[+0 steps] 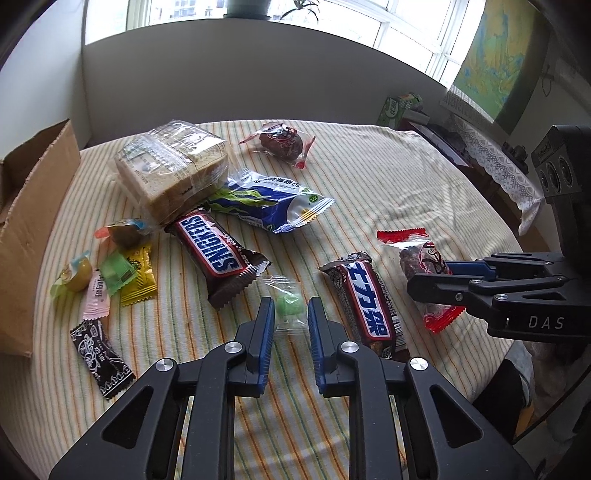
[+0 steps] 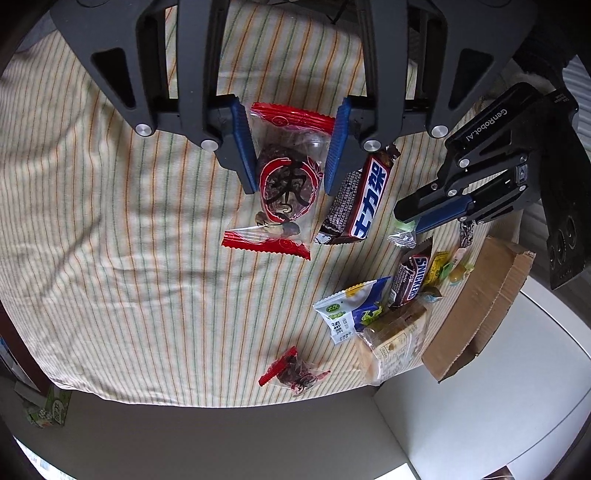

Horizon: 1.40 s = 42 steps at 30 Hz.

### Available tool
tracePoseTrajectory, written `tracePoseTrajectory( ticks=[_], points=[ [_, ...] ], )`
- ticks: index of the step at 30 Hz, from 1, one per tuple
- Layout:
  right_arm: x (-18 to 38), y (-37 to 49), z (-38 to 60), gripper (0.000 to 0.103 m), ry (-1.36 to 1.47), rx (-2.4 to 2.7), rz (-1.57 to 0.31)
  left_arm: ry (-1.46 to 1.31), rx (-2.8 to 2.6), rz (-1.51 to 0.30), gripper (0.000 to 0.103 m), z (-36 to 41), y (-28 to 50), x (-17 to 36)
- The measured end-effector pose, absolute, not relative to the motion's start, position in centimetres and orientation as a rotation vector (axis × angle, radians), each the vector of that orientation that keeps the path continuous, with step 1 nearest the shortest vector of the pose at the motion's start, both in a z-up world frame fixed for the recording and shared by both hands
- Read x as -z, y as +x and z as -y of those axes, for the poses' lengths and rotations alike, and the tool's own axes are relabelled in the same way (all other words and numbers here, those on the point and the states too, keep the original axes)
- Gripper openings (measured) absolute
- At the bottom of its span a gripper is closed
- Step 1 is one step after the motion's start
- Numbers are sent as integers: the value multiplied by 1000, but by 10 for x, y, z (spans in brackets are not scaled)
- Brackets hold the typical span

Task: Organize snacks
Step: 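Grasp the small green candy bag with the left tool while the right tool grasps the red-trimmed candy packet, then carry both candies over the cardboard box and open both tools to drop them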

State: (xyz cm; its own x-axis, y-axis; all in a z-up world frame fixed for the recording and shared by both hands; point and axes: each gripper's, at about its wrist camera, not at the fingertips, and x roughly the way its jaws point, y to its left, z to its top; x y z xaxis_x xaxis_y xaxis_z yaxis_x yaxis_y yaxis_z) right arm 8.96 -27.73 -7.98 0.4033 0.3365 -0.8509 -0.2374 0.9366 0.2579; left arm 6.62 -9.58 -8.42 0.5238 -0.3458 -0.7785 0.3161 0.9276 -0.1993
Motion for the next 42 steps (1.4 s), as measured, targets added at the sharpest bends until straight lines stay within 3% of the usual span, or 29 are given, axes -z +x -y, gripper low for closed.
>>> tracePoseTrajectory(
  ticks=[12, 28, 42],
  points=[
    [34, 89, 253, 38, 63, -405, -992, -75, 378, -840, 17, 76, 58, 54],
    [-10, 136, 118, 38, -24, -632, -889, -193, 123, -688, 17, -36, 65, 17],
    [2, 177, -14, 38, -85, -759, -918, -259, -57, -683, 17, -115, 60, 32]
  ],
)
